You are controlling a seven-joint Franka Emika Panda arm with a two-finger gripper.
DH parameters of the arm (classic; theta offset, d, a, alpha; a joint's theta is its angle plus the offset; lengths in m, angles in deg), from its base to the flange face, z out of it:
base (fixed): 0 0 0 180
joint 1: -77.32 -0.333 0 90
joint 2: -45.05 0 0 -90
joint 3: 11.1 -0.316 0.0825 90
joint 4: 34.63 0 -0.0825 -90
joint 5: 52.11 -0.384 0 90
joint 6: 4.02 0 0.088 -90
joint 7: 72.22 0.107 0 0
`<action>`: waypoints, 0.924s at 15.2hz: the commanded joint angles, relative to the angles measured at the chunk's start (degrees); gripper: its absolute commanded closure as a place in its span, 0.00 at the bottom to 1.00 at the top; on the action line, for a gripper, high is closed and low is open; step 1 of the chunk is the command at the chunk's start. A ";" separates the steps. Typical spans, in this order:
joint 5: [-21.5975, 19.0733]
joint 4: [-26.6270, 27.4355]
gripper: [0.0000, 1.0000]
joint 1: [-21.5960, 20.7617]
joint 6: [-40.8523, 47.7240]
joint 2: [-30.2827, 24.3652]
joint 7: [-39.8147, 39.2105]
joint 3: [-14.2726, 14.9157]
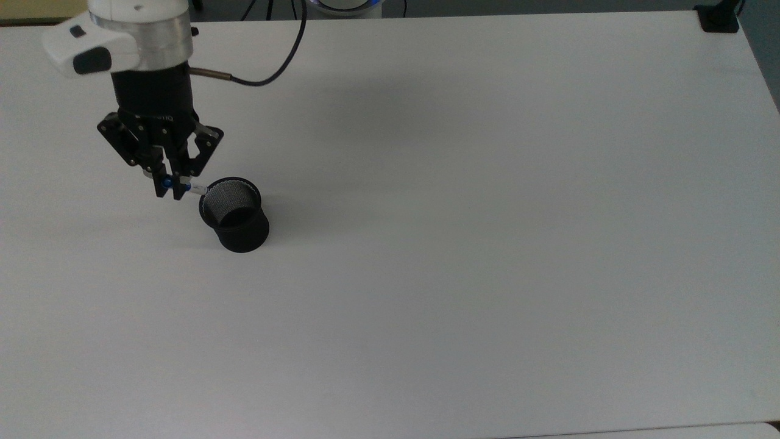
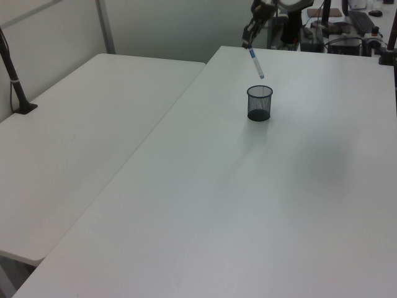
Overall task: Remove the marker
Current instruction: 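Lift the blue marker straight up out of the pen cup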
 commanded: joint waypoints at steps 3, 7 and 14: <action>-1.07 1.30 0.94 -1.27 8.86 -9.27 1.58 -0.46; -1.25 1.21 0.94 -3.29 16.25 -11.91 1.58 -1.25; -1.69 1.82 0.93 -7.77 23.62 -9.46 1.67 -1.34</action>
